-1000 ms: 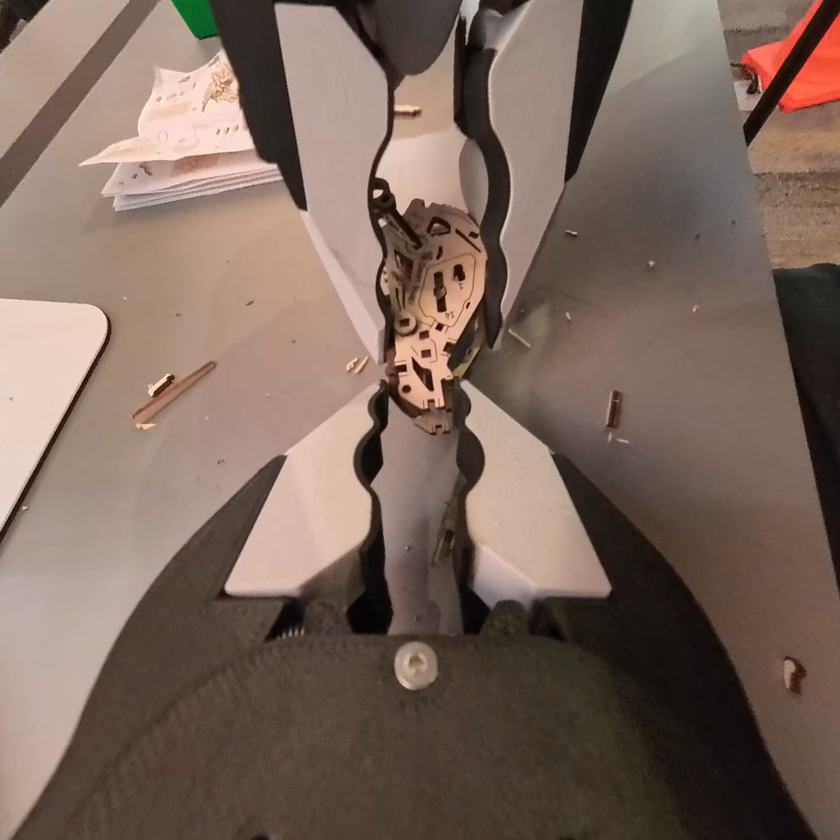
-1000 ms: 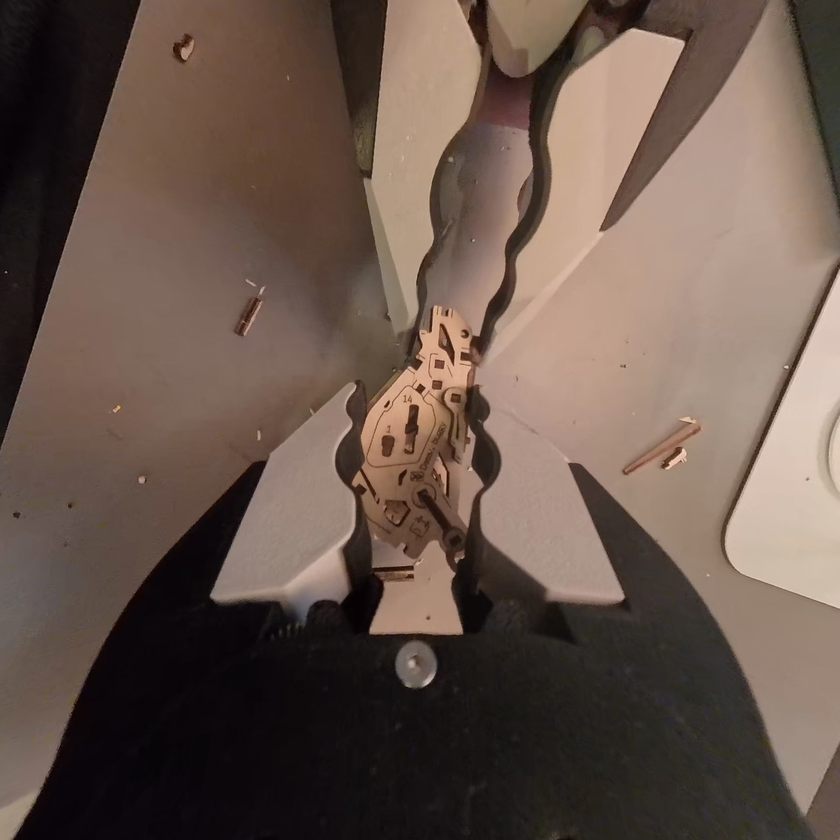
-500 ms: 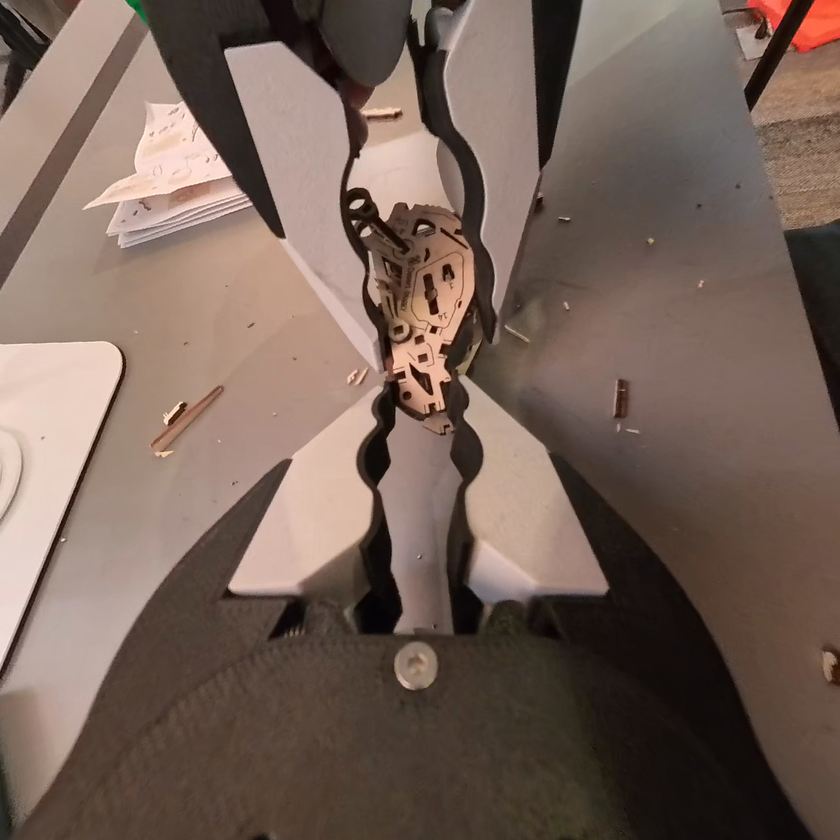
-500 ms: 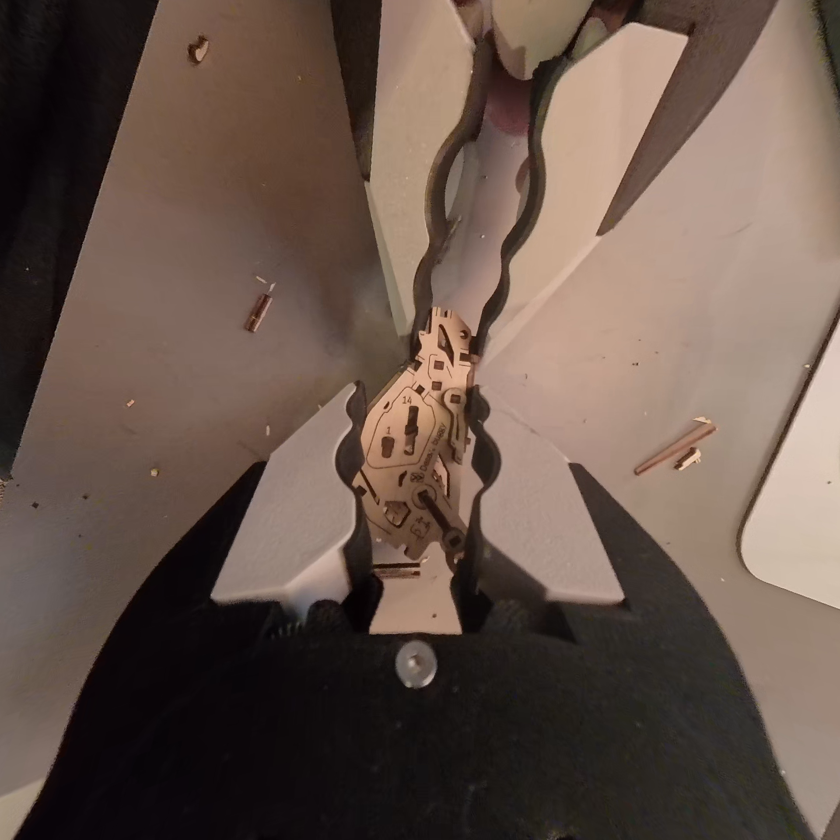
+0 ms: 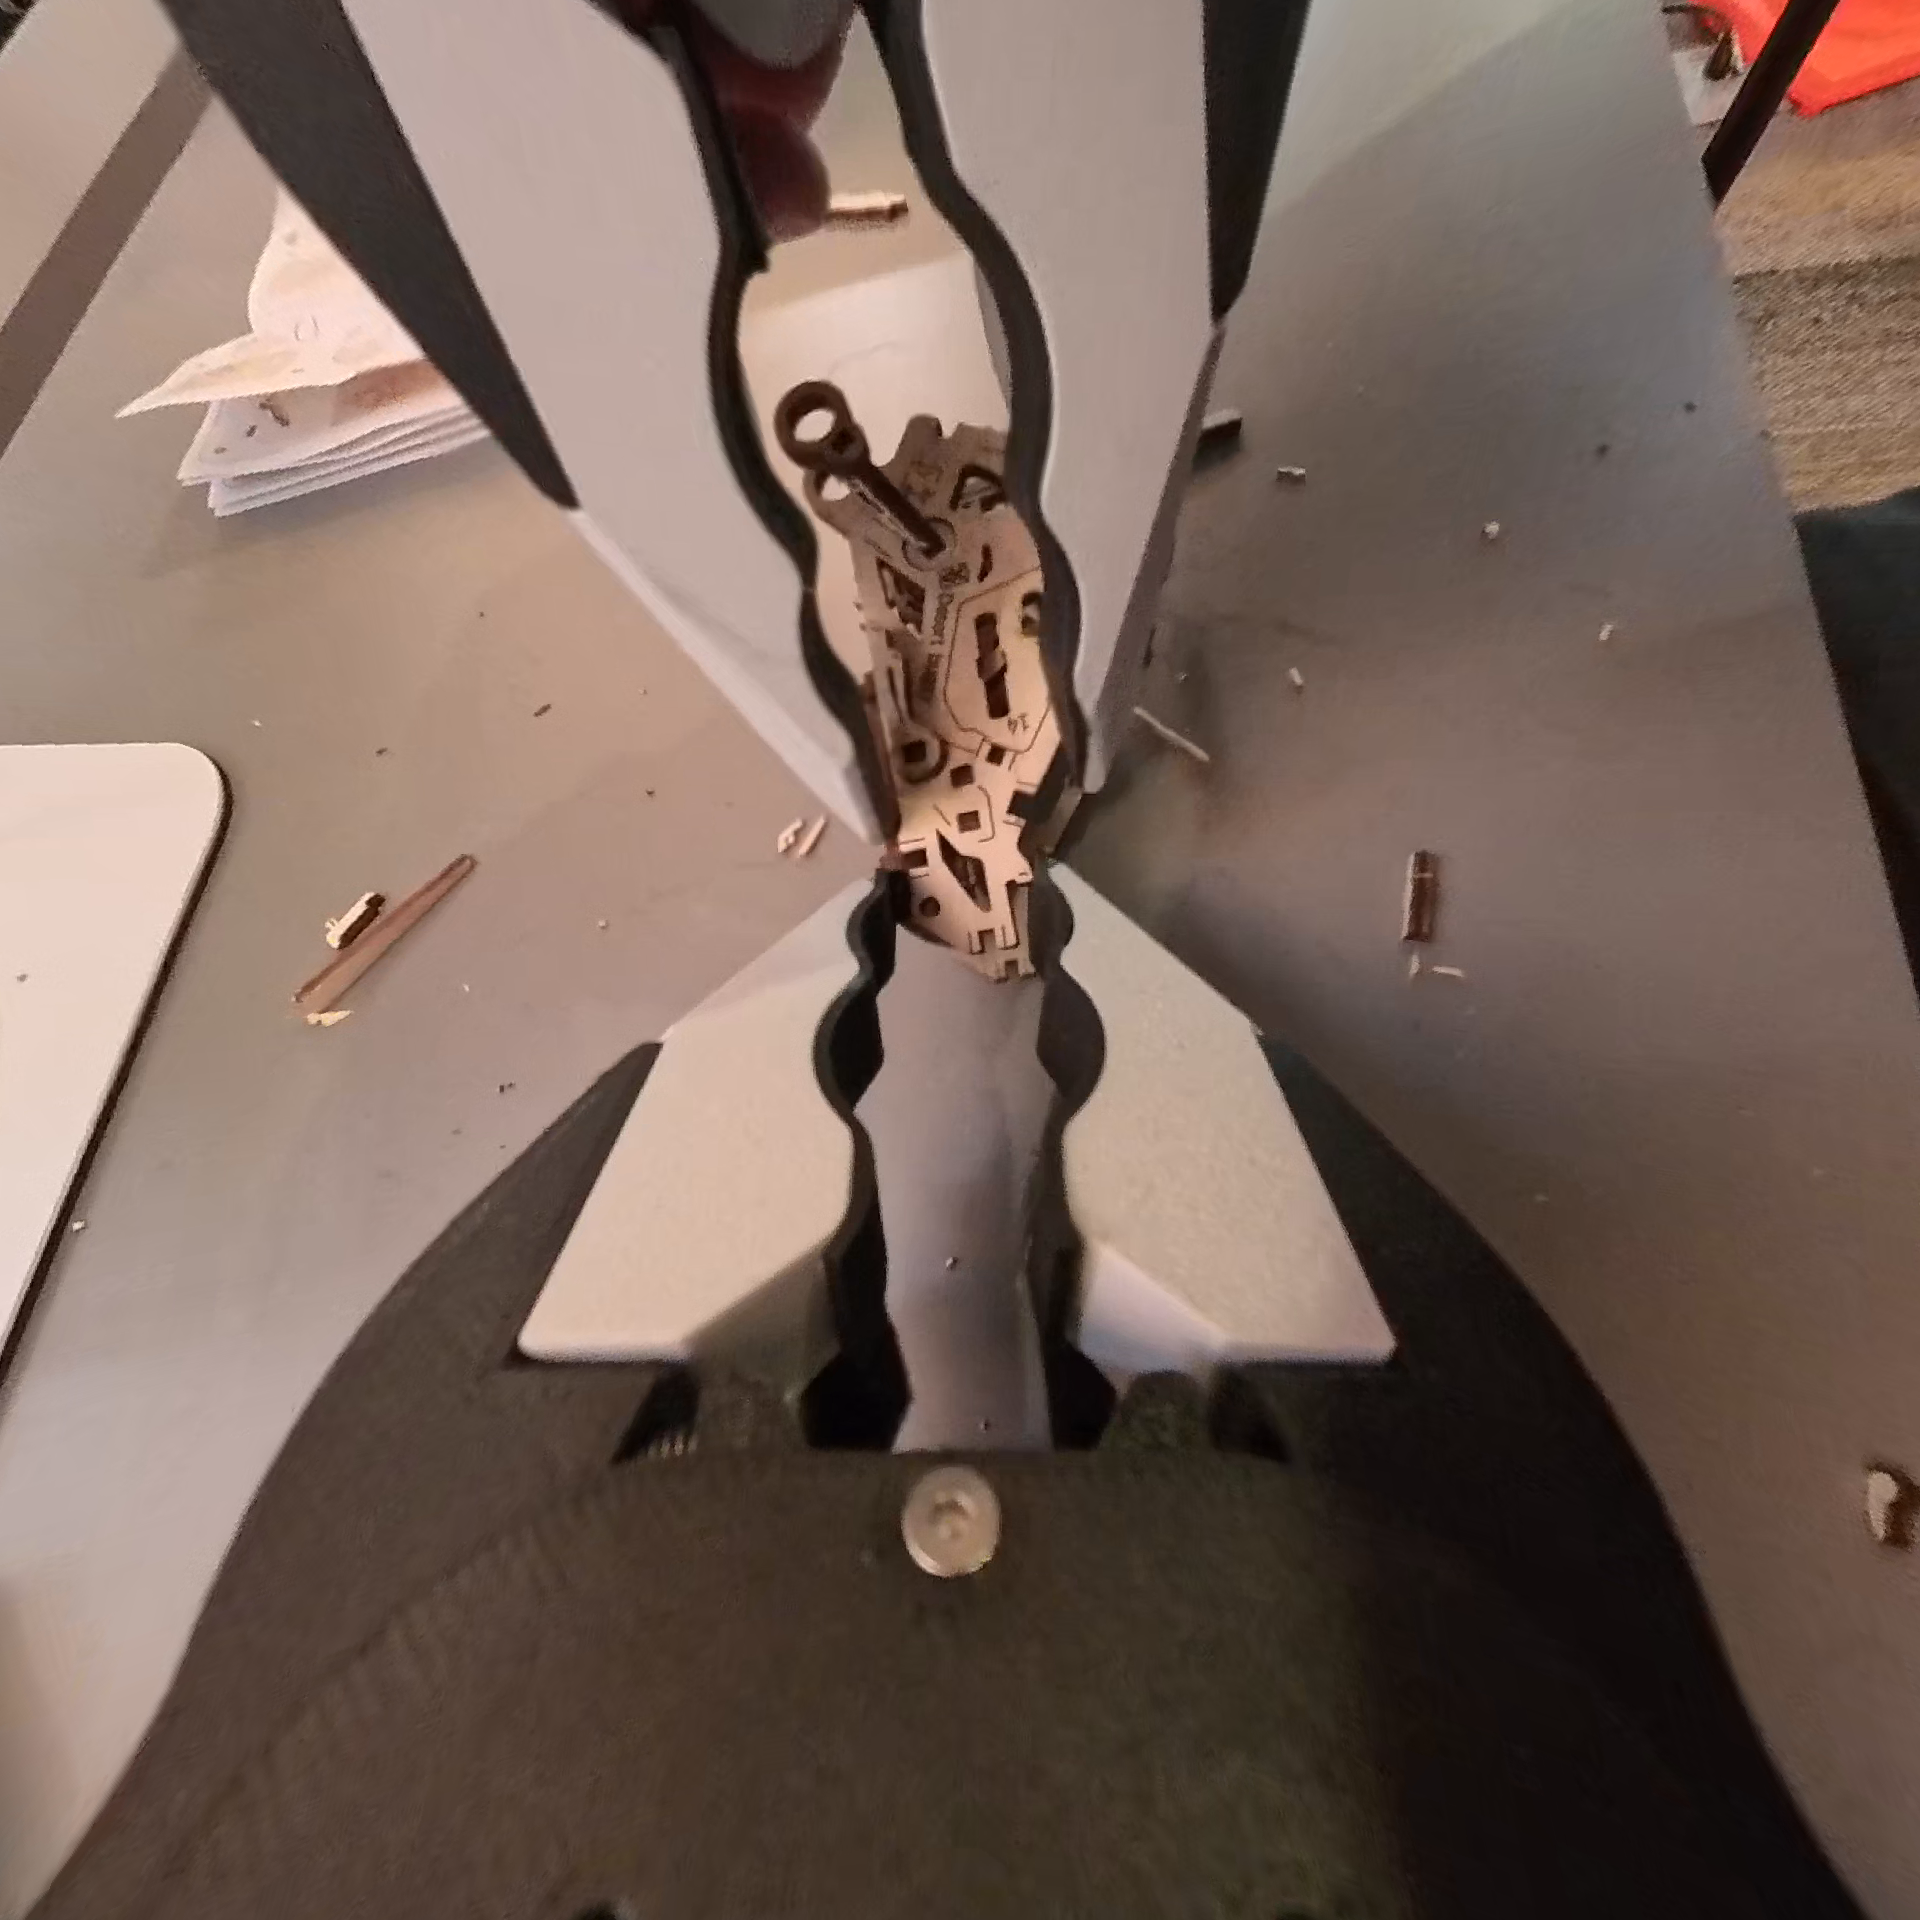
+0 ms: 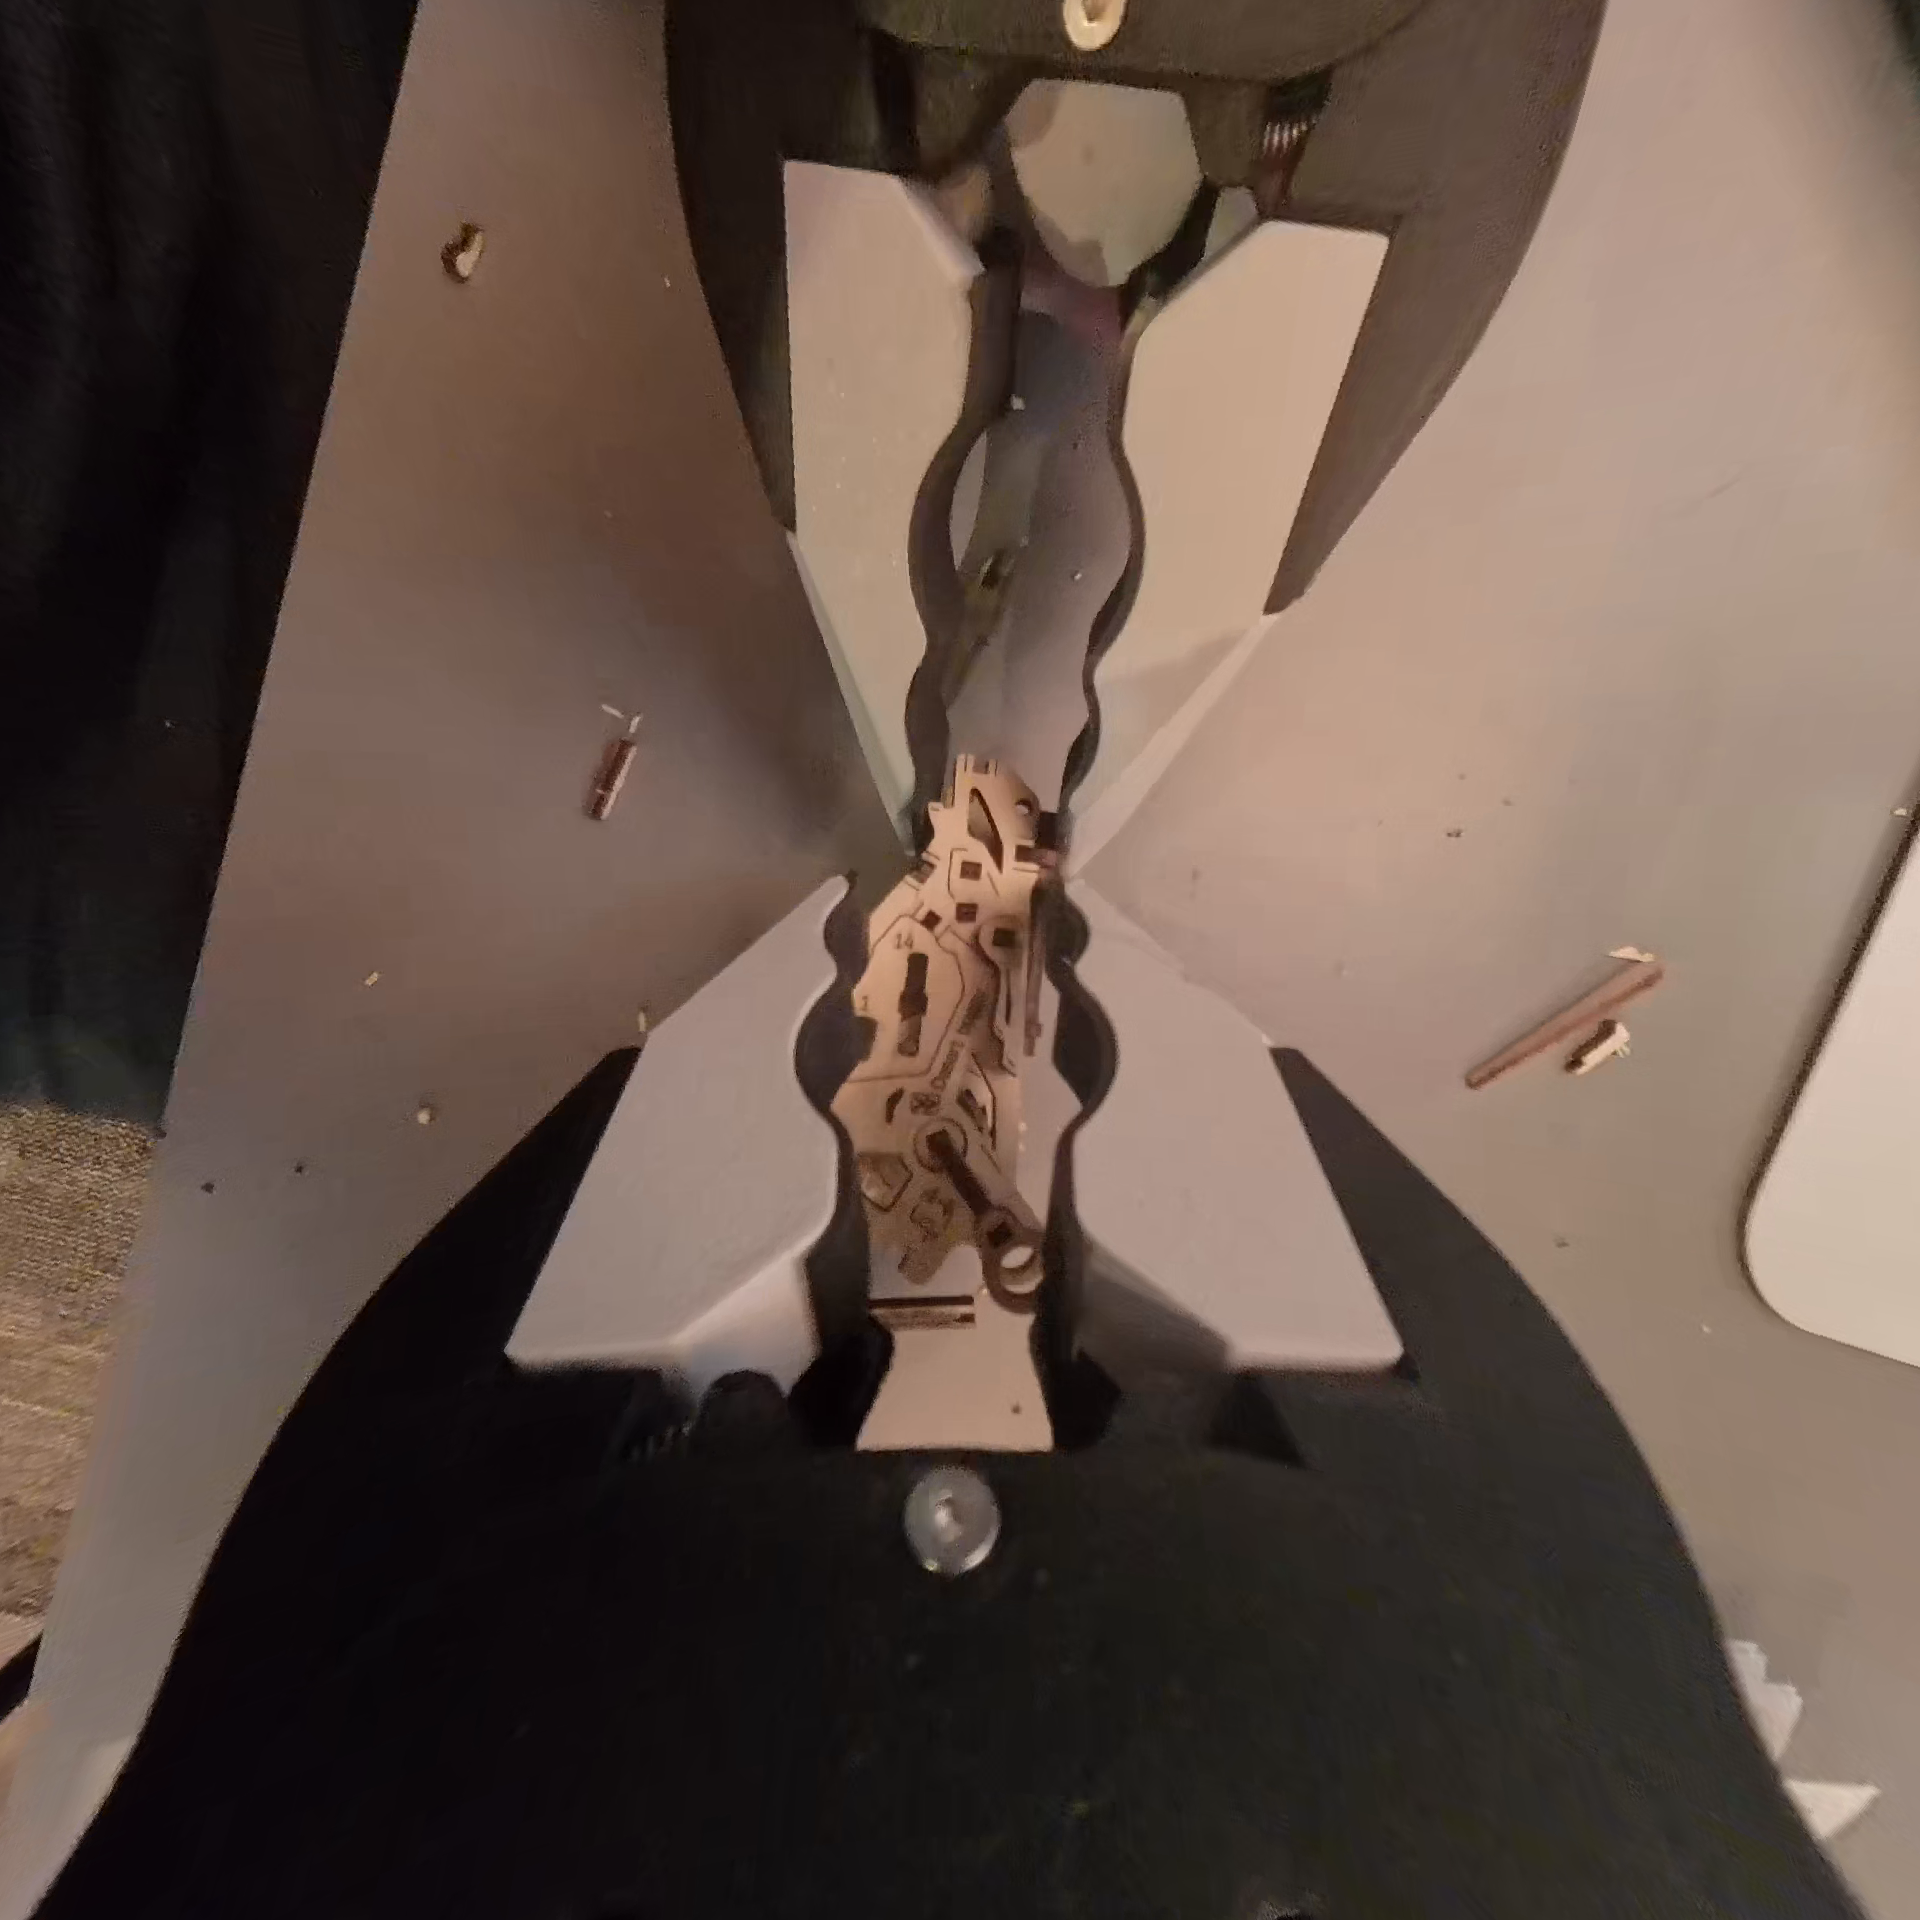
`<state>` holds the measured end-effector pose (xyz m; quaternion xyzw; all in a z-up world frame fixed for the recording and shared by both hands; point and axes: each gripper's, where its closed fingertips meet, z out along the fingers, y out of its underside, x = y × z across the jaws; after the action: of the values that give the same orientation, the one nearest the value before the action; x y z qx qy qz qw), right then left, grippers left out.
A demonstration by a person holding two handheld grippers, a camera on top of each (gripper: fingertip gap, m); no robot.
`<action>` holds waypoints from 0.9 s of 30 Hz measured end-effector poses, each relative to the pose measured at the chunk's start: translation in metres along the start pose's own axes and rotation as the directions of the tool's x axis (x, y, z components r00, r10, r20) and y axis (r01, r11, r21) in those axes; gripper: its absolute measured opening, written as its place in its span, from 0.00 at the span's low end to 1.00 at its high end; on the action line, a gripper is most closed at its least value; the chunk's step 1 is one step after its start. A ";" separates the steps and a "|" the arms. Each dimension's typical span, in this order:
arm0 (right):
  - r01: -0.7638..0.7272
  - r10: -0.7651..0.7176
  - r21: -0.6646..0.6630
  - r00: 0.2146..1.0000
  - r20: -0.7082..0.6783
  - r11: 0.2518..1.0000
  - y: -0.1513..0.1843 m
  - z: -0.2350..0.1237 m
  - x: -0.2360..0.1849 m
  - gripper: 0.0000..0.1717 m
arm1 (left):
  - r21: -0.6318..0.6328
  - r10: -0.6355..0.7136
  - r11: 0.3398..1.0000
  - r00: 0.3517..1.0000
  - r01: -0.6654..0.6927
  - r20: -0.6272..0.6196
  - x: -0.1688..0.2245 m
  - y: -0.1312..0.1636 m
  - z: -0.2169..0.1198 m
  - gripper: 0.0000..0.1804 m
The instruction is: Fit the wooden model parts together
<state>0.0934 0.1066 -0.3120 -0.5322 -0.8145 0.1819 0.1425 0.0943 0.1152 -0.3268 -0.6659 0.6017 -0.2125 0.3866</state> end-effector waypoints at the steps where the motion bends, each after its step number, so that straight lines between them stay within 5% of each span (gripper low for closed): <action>1: -0.014 0.014 0.002 1.000 0.007 1.000 0.000 0.001 0.000 0.16 | 0.000 -0.007 1.000 1.000 0.007 -0.007 0.000 0.001 0.000 0.13; 6: -0.118 0.117 0.010 0.991 0.070 0.993 0.001 0.003 0.003 0.21 | 0.050 -0.115 0.991 0.988 0.120 -0.100 0.000 -0.007 -0.001 0.13; 22: -0.132 0.131 -0.003 0.979 0.155 0.991 0.003 0.006 0.009 0.14 | 0.051 -0.149 0.985 0.968 0.162 -0.202 -0.001 -0.003 0.003 0.12; 27: -0.226 0.215 0.020 0.949 0.232 0.974 0.001 0.002 0.009 0.16 | 0.043 -0.254 0.959 0.920 0.279 -0.299 -0.001 -0.007 0.001 0.13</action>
<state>0.0893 0.1152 -0.3136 -0.5919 -0.7564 0.2756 0.0392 0.0993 0.1159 -0.3218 -0.6860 0.5461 -0.3838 0.2896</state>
